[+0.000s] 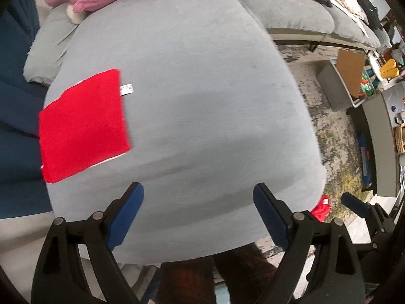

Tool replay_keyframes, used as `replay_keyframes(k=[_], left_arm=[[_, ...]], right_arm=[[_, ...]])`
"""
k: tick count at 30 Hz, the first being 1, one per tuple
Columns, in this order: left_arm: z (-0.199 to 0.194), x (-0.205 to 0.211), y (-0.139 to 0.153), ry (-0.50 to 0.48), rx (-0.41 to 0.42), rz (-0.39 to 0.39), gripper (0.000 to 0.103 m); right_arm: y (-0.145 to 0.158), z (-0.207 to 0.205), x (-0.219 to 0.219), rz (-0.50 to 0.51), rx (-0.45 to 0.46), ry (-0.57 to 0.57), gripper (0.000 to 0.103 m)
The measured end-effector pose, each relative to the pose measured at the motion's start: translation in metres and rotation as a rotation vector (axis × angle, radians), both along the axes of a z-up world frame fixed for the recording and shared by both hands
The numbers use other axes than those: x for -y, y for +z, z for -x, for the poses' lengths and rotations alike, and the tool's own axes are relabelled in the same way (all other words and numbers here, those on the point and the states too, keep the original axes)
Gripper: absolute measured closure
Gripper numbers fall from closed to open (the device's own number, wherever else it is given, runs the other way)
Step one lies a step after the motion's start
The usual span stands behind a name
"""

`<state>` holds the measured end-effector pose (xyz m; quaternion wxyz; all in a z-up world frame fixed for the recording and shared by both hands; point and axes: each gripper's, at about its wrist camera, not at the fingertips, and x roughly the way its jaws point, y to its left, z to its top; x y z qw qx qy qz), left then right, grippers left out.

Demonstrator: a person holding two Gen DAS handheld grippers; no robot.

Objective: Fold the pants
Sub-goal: 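Turn both tools away from the sofa toward the red shorts on the rug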

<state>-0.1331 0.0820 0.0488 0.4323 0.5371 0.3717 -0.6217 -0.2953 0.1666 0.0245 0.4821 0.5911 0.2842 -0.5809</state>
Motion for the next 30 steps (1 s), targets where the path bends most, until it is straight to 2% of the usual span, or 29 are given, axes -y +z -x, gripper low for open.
replay_keyframes(k=[4, 6, 10, 16, 23, 26, 30], left_arm=[[0.045, -0.014, 0.001, -0.081, -0.032, -0.019, 0.026], [0.069, -0.022, 0.0, -0.143, -0.045, -0.032, 0.026], [0.106, -0.036, -0.004, -0.234, -0.03, -0.029, 0.026], [0.157, -0.054, -0.026, -0.354, 0.003, -0.088, 0.026], [0.198, -0.076, -0.039, -0.5, 0.025, -0.101, 0.026], [0.21, -0.082, -0.044, -0.557, 0.018, -0.104, 0.026], [0.225, -0.087, -0.051, -0.631, -0.015, -0.148, 0.026]], right_arm=[[-0.002, 0.037, -0.023, 0.006, 0.004, -0.066, 0.002], [-0.004, 0.052, -0.033, 0.001, 0.002, -0.095, 0.002], [-0.012, 0.08, -0.052, -0.02, 0.001, -0.159, 0.002], [-0.027, 0.11, -0.083, -0.054, 0.012, -0.271, 0.002], [-0.042, 0.129, -0.108, -0.113, -0.002, -0.375, 0.002], [-0.046, 0.134, -0.114, -0.133, -0.018, -0.419, 0.002], [-0.049, 0.139, -0.123, -0.156, -0.038, -0.475, 0.002]])
